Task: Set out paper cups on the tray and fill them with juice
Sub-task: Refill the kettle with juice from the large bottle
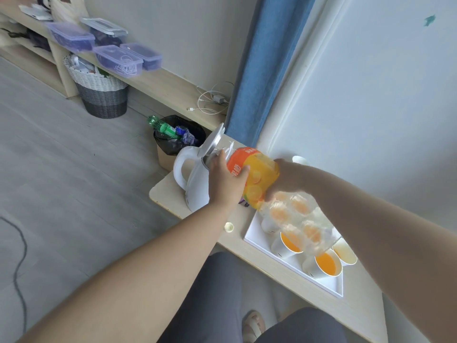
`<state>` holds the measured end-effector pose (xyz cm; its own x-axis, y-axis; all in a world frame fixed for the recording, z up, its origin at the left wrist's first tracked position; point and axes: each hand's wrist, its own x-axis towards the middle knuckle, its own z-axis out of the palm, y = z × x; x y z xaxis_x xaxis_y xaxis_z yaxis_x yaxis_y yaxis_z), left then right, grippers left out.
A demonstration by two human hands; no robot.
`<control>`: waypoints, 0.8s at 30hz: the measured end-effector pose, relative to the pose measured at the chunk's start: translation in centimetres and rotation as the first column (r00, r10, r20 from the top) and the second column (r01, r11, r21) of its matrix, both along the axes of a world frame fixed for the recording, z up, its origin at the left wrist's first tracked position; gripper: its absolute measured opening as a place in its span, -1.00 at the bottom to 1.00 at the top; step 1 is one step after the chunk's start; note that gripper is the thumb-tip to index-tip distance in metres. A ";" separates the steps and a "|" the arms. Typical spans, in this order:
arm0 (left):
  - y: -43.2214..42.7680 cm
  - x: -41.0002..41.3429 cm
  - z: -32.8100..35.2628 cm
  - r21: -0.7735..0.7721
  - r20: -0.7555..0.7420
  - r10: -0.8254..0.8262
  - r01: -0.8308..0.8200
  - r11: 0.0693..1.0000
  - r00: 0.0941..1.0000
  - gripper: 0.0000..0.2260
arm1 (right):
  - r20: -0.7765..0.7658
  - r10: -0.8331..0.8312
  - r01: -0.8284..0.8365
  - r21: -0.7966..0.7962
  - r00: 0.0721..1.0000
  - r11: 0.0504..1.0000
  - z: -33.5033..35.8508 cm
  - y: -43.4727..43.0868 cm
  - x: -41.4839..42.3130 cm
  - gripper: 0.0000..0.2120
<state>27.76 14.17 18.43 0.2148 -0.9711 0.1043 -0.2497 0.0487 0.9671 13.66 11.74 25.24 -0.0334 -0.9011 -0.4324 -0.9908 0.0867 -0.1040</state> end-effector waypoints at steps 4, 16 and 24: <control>1.3 1.2 0.5 -0.071 0.055 0.036 -0.032 0.997 0.998 -0.26 | 0.407 -0.229 0.184 0.148 0.884 0.972 -0.9 3.6 -0.6 -0.38; 2.8 5.9 0.1 0.250 -0.431 -0.289 0.421 0.872 0.855 -0.18 | 0.904 -0.224 -0.048 0.258 0.365 0.965 -8.8 8.4 2.0 -0.25; 2.7 11.0 -2.7 0.370 -0.080 -0.450 0.446 0.815 0.889 -0.13 | 0.852 -0.434 0.337 0.333 0.294 0.881 -14.5 8.0 3.0 -0.42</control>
